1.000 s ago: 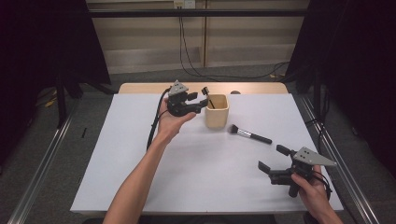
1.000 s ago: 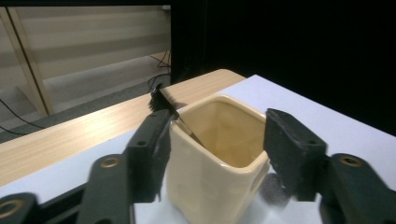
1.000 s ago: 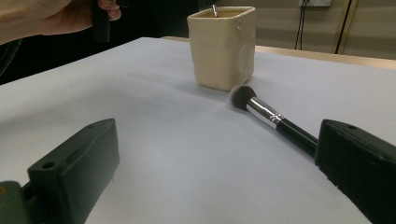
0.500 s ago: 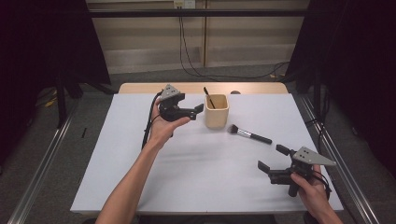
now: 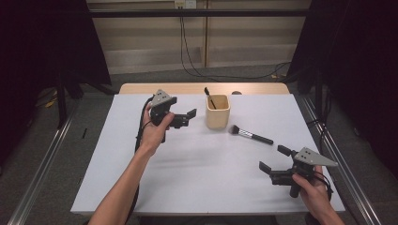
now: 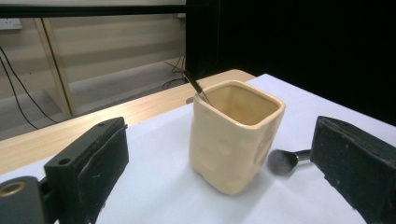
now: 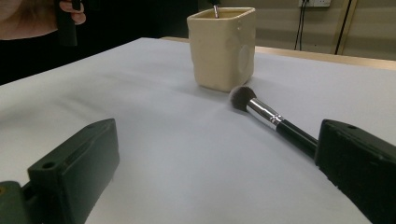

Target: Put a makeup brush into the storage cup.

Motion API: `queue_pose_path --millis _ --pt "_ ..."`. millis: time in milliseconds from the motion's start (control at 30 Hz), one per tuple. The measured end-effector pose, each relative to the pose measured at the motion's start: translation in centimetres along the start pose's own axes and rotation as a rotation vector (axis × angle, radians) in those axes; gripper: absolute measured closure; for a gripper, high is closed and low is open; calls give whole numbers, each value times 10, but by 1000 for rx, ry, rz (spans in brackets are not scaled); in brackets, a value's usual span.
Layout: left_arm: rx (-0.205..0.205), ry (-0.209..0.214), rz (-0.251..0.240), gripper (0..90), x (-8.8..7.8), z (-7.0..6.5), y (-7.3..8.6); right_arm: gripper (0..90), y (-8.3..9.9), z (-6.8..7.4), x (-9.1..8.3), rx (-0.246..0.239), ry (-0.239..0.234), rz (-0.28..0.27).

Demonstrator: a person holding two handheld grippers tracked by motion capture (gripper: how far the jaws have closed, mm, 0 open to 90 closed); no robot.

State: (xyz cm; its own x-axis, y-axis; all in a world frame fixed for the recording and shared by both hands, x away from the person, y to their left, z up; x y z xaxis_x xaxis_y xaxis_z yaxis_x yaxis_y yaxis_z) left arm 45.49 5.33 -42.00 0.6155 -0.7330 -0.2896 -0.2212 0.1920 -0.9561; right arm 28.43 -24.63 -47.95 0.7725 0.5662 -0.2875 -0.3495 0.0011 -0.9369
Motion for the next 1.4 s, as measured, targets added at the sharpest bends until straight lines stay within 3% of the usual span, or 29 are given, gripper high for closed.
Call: queue_pose_path --millis 133,400,733,800,1000,1100,1400 --pt "-8 3 -32 45 -11 0 0 0 0 0 0 0 2 2" --pt "13 -11 -33 46 -33 0 3 0 0 0 1 -1 3 0" --pt "4 -33 -21 43 -63 -1 19 0 0 -1 1 3 7 0" --pt "-15 -35 -27 43 -68 0 21 0 0 -1 1 1 8 0" --pt "1 -70 -13 40 -85 2 32 0 0 0 1 0 4 3" --pt "-17 -96 -10 40 -93 5 39 0 0 0 1 3 3 4" --pt "-24 -97 -28 40 -118 1 51 0 0 0 1 0 1 4"
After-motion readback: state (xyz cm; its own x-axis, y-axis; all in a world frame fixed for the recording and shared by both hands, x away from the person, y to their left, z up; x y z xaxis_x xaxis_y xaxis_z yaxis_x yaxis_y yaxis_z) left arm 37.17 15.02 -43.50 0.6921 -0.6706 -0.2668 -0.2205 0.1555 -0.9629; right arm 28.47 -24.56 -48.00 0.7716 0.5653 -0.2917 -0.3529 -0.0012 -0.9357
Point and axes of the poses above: each handheld gripper's, and its own axes: x roughly forward along the jaws, y roughly out of its underside, z roughly to its left, the point moved 8 cm from there along x, roughly forward along the jaws, and after that the axes turned 4 degrees about x, right-handed, at the moved point
